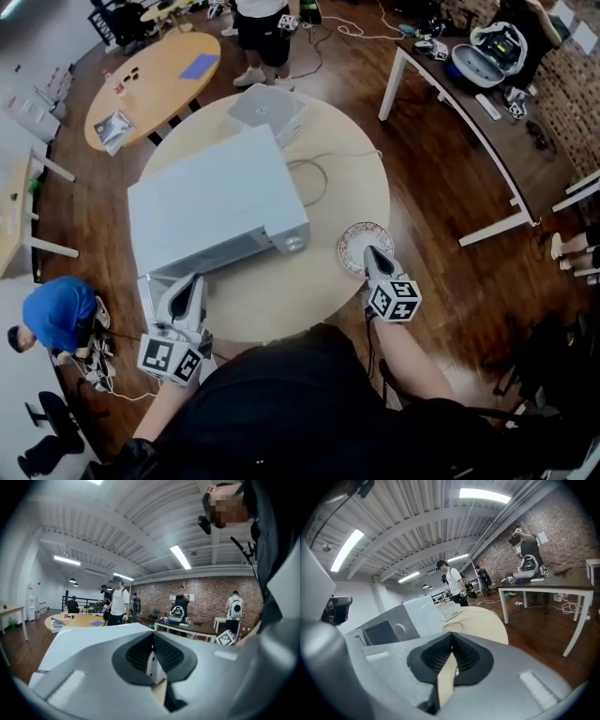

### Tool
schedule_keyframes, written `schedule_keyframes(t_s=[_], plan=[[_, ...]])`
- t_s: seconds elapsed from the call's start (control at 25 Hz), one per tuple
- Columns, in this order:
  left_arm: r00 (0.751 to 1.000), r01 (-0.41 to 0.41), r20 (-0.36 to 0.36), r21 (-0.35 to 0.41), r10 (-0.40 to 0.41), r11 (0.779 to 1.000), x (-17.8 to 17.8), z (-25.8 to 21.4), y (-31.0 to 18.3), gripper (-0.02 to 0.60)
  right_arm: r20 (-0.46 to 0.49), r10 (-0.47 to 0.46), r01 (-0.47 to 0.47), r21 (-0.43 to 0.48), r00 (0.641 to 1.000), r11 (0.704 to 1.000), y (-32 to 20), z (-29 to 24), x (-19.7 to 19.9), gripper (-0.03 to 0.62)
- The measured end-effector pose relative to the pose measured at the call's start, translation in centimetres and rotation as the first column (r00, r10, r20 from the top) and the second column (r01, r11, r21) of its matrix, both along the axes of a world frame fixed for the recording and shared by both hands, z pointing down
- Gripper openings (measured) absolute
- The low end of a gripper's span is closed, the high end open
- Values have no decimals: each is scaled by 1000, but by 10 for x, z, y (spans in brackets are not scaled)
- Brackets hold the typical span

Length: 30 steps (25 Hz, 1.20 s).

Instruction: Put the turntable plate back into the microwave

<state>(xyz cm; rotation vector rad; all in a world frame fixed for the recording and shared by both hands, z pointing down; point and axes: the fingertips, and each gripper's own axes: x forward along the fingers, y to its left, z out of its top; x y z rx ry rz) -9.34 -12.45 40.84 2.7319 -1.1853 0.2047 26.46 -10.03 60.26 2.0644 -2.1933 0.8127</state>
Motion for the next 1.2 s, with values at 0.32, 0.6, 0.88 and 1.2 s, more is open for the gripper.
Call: schedule_keyframes(t_s=[0.32,0.6,0.88,1.2], plan=[[999,-37,25,-12,37,999,9,-7,-9,4,-14,59,-60,-56,998,997,17,31,11,47],[995,-90,44,-18,91,996,25,0,-13,5,-21,91,-93,-87,996,992,25,48,21,105],[993,-94,66,-30,96,995,36,1,-16,5,-63,125,-134,-156,990,979,32,71,43,132],[993,-92,73,-42,94,995,44,1,-17,5,-72,191,-202,-228,979,952,34,94,70,196]])
